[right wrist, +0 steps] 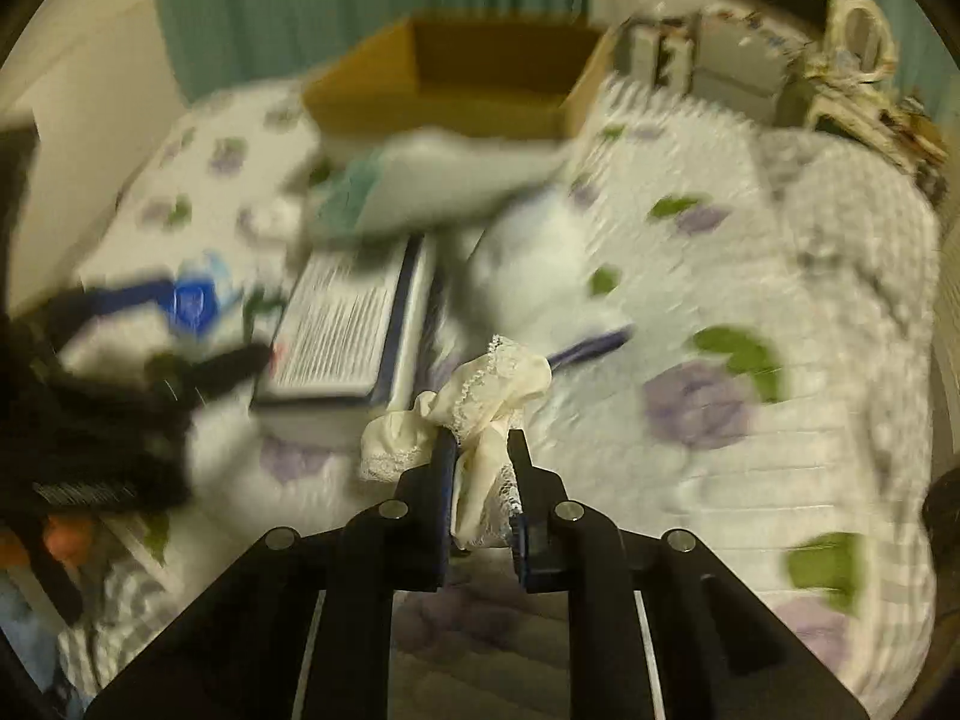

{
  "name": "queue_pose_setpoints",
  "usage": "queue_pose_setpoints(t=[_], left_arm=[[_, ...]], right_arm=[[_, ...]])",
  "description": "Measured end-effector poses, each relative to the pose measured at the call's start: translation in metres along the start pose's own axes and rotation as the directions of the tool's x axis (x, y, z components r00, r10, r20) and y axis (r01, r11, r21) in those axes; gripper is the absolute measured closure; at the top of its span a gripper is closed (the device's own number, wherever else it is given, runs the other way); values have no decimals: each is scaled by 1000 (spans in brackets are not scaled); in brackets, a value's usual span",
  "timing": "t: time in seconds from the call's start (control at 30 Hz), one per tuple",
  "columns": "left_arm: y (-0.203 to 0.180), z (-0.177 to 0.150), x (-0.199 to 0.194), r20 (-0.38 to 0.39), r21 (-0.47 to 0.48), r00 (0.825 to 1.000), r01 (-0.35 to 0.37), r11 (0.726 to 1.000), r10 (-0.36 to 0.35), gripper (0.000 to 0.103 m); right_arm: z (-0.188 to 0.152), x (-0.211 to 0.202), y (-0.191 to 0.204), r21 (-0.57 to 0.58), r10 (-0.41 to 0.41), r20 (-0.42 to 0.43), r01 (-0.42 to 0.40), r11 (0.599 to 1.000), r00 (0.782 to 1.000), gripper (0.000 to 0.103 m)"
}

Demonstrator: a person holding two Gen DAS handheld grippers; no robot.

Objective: Organize soft objects
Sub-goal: 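Grasp the cream lace cloth with the right tool while the left tool grasps the navy-bordered tissue pack, then carry both held items over the cardboard box and open both tools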

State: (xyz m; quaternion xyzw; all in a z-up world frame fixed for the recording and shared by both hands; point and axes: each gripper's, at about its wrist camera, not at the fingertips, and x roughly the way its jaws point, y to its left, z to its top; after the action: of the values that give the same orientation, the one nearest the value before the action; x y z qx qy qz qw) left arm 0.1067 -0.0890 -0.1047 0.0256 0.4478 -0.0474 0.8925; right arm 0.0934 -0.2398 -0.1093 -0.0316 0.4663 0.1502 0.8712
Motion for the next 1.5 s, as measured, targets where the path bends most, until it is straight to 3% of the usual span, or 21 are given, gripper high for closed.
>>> queue_pose_setpoints(t=[0.07, 0.13, 0.47, 0.7, 0.97, 1.27, 1.5], left_arm=[[-10, 3, 8, -14, -10, 1000, 15, 1000, -15, 0], [-18, 6, 21, -42, -28, 999, 8, 1000, -9, 0], [-24, 7, 69, -133, -116, 991, 4, 993, -20, 0], [-25, -5, 42, -70, -47, 997, 23, 999, -27, 16], [-8, -10, -32, 44, 6, 996, 75, 997, -75, 18], [16, 33, -111, 227, 84, 966, 110, 990, -126, 18], [43, 92, -114, 270, 104, 954, 108, 989, -133, 18]], right_arm=[[3, -15, -7, 3, -89, 50, 89, 996, 995, 89], [2, -22, -14, 10, -121, 70, 121, 993, 990, 88], [0, -4, -23, 41, -73, 47, 71, 997, 996, 88], [-3, -8, -23, 43, -91, 52, 89, 995, 995, 88], [-7, -42, -11, 40, -144, 108, 140, 989, 984, 88], [25, -109, 23, -24, -164, 252, 175, 984, 954, 88], [89, -133, 43, -78, -166, 358, 207, 975, 919, 88]])
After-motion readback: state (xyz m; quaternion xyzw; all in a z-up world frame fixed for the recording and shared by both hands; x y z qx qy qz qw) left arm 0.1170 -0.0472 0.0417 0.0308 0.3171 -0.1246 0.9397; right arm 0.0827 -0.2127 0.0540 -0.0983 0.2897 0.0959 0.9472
